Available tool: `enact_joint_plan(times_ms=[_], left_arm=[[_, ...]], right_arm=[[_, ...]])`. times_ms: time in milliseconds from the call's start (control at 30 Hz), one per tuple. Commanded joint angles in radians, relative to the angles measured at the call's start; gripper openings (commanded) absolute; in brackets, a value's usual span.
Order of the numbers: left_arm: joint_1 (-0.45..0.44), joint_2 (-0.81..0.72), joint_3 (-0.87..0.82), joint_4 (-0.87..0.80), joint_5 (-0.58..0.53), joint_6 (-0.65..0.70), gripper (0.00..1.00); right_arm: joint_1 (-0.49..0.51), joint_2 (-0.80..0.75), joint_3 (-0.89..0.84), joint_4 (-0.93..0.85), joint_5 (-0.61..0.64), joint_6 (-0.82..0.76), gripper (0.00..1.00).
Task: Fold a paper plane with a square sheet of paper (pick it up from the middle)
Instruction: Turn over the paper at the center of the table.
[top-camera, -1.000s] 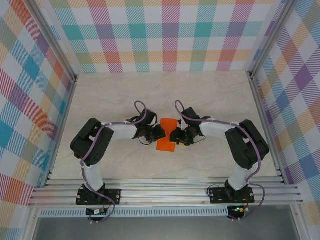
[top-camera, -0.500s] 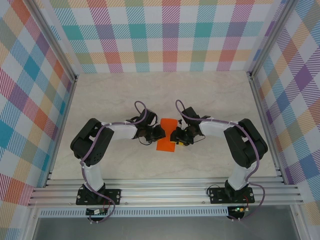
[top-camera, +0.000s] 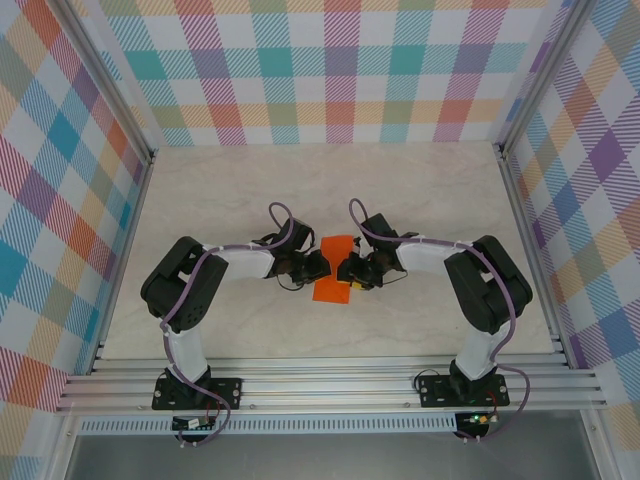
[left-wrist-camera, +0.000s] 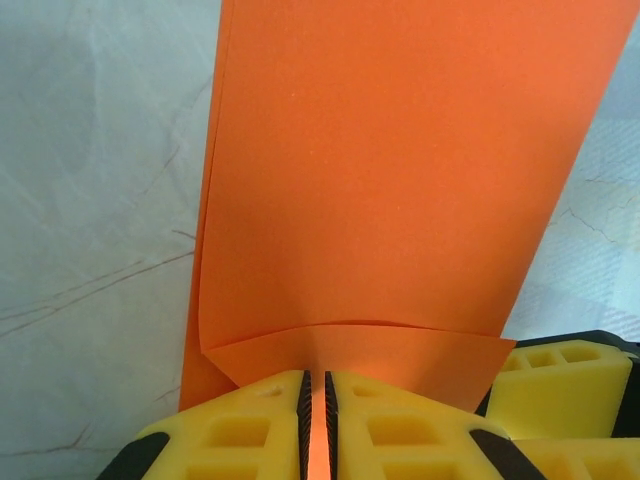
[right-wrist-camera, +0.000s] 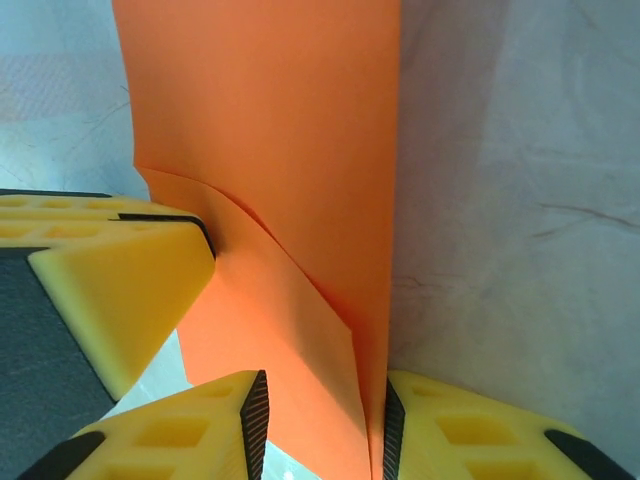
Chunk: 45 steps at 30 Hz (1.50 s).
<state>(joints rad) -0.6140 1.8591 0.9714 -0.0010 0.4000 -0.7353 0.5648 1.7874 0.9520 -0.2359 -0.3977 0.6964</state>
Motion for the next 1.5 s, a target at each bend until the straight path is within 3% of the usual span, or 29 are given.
enact_joint_plan(times_ms=[0, 233, 600, 833, 1033, 1267, 1467], left_arm=[[-0.010, 0.000, -0.012, -0.013, -0.004, 0.011, 0.15], [-0.010, -0.012, -0.011, -0.014, -0.012, 0.005, 0.15], [-0.010, -0.054, -0.024, 0.018, -0.008, -0.031, 0.15], [-0.010, -0.185, -0.079, 0.002, -0.126, -0.054, 0.16], [-0.009, -0.350, -0.150, -0.051, -0.287, -0.068, 0.18], [-0.003, -0.575, -0.258, -0.107, -0.470, -0.090, 0.24], [0.006, -0.722, -0.326, -0.173, -0.584, -0.119, 0.30]], right_arm=[[0.003, 0.008, 0.001, 0.035, -0.027, 0.009, 0.36], [-0.003, -0.015, -0.022, 0.048, -0.028, 0.001, 0.35], [-0.006, -0.070, -0.070, 0.055, -0.026, -0.025, 0.15], [-0.006, -0.163, -0.026, -0.087, 0.039, -0.095, 0.06], [-0.006, -0.281, 0.071, -0.406, 0.290, -0.198, 0.06], [0.025, -0.337, 0.259, -0.814, 0.750, -0.263, 0.07], [0.101, -0.233, 0.329, -0.905, 0.851, -0.237, 0.08]])
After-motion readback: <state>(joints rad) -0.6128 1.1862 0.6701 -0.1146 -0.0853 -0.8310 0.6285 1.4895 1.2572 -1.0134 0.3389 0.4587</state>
